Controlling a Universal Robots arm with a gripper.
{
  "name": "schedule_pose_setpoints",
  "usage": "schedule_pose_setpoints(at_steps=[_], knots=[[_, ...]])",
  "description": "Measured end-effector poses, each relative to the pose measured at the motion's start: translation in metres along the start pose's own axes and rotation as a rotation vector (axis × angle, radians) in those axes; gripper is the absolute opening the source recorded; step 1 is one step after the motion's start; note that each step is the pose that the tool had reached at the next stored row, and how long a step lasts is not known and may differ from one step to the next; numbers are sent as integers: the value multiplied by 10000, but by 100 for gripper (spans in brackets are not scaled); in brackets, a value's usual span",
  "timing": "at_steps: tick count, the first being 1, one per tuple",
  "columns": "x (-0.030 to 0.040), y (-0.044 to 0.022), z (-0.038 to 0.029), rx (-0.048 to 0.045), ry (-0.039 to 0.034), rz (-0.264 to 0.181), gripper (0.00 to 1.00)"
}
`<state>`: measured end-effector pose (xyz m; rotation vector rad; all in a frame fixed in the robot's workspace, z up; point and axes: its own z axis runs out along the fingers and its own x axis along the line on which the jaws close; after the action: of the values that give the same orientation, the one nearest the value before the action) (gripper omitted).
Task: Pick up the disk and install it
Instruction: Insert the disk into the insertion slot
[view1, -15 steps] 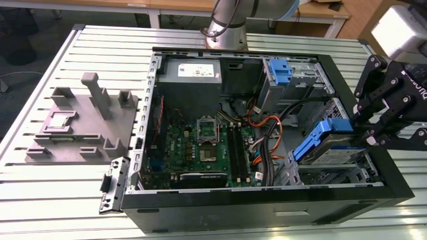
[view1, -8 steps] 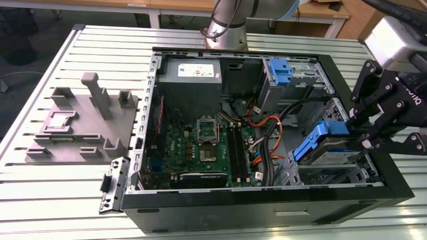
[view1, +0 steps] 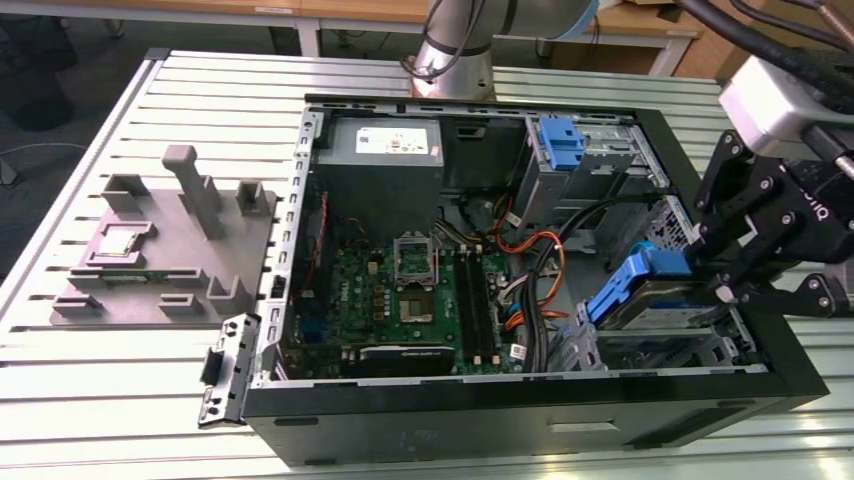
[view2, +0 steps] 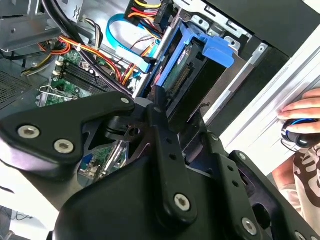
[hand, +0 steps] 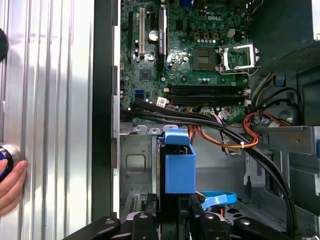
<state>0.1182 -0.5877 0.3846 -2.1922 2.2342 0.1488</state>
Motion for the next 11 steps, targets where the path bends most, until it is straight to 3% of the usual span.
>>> schedule_pose_setpoints(at_steps=[11], knots=[[3,-2,27,0,0,0,36]])
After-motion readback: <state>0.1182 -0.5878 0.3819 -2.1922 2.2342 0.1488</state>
